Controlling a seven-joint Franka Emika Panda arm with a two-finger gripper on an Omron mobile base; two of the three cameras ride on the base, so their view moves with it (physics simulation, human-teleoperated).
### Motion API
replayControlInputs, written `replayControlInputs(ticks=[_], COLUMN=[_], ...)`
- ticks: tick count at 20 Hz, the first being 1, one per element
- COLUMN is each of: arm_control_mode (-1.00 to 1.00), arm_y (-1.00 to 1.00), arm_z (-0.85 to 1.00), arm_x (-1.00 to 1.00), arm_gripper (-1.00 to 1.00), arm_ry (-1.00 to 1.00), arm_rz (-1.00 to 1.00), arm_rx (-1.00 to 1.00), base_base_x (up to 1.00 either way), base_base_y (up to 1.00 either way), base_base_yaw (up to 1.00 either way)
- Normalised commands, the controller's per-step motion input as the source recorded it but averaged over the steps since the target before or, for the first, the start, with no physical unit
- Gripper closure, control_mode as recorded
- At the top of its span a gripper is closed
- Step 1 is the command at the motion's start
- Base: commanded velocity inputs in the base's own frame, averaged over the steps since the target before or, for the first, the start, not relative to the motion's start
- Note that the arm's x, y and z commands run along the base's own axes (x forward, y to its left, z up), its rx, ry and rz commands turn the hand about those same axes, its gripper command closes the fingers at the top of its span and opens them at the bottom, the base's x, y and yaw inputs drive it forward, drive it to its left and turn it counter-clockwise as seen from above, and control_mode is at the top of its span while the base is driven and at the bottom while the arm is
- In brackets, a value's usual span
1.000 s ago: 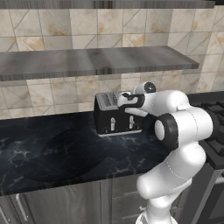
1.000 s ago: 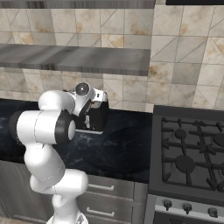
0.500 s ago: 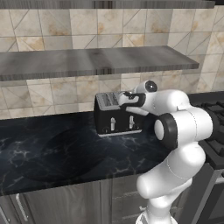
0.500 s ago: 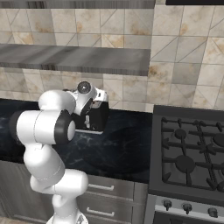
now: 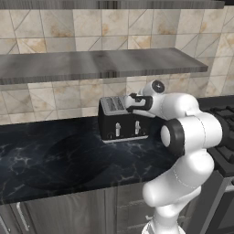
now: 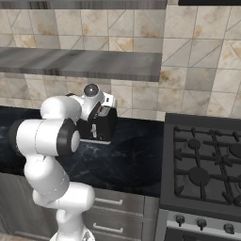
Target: Start the toaster. Once the lever pops up, take the bread to the plate on the dining counter.
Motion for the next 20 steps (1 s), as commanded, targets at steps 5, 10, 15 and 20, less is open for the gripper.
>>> replayControlInputs(ticks=[5,10,15,20], arm_control_mode=[-1.0,-1.0,-1.0,-1.0], arm_y=[0.01,0.0,0.0,0.0], arm_z=[0.13,0.01,0.0,0.0], arm_x=[-0.13,-0.02,0.0,0.0], arm_gripper=[1.0,1.0,1.0,1.0], arm_ry=[0.0,-0.01,-0.02,0.0], arm_rz=[0.0,0.0,0.0,0.0], arm_rx=[0.0,0.0,0.0,0.0], base_base_x=[0.0,0.0,0.0,0.0], base_base_y=[0.0,0.0,0.0,0.0], base_base_yaw=[0.0,0.0,0.0,0.0])
